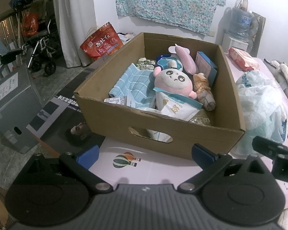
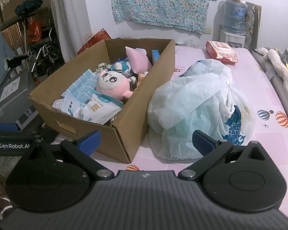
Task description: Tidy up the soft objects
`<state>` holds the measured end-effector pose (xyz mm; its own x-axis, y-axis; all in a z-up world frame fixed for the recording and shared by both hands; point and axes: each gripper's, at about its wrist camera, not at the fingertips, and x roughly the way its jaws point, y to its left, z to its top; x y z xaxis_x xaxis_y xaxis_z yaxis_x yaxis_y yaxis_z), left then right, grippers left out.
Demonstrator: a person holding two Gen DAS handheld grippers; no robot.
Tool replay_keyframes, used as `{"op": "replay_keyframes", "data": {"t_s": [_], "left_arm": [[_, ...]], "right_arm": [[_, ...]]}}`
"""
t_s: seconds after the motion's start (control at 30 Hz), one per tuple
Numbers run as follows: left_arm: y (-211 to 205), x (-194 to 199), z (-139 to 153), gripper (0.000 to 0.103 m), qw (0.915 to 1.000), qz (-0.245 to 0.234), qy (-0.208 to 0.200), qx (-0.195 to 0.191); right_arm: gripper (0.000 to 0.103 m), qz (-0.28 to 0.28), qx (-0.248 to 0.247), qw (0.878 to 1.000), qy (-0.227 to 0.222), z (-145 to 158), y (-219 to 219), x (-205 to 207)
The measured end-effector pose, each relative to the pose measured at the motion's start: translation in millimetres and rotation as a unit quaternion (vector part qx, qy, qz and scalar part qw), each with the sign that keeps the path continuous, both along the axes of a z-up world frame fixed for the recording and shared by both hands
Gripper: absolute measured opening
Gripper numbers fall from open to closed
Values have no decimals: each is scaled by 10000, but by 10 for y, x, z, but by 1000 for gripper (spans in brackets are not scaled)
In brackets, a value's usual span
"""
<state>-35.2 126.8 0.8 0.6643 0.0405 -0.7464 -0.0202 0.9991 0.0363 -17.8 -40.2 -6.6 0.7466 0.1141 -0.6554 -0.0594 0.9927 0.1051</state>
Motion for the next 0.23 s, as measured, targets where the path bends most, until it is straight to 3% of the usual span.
{"op": "replay_keyframes", "data": {"t_s": [0.23], "left_arm": [[0, -13, -5, 103, 10000, 8, 3, -1]], "right_arm": [[102, -8, 11, 10000, 9, -4, -4, 1]]}}
